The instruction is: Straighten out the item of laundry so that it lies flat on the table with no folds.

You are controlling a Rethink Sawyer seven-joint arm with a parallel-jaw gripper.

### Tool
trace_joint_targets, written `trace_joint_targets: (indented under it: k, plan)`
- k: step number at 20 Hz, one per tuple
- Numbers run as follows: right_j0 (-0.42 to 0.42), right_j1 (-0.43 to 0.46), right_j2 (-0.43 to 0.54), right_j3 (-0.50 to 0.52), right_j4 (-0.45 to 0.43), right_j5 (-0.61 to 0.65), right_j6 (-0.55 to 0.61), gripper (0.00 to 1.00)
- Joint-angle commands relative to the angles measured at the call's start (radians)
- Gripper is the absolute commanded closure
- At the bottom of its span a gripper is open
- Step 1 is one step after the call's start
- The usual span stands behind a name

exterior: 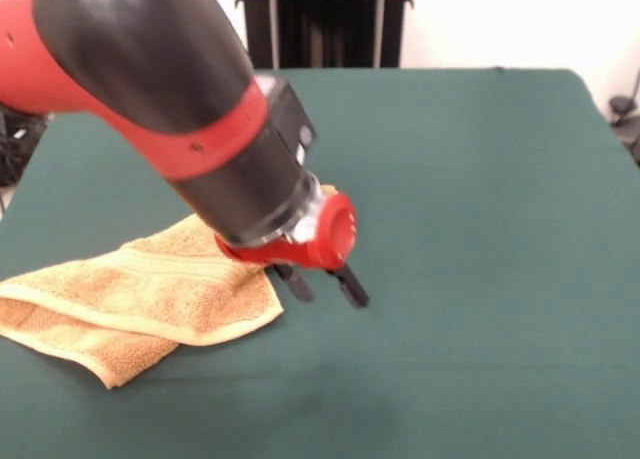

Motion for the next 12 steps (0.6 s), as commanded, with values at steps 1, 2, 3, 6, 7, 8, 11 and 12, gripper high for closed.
trace_joint_targets:
  k: [1,2,3,6,7,8,11,12]
  plan:
    - [-0.005,-0.055,-0.028,0.083,-0.040,0.257,0.143,0.00]
    - [-0.009,-0.044,-0.023,0.090,-0.038,0.246,0.136,0.00]
    - [-0.016,-0.030,-0.020,0.102,-0.041,0.221,0.116,0.00]
    - [-0.027,-0.052,-0.008,0.234,-0.043,0.044,0.067,0.00]
    - [-0.026,-0.063,-0.009,0.270,-0.052,-0.009,0.054,0.00]
    - [-0.023,-0.060,-0.010,0.280,-0.061,-0.044,0.055,0.00]
    - [-0.016,-0.030,-0.005,0.285,-0.079,-0.114,0.058,0.00]
    - [-0.012,-0.019,-0.005,0.279,-0.089,-0.133,0.058,0.00]
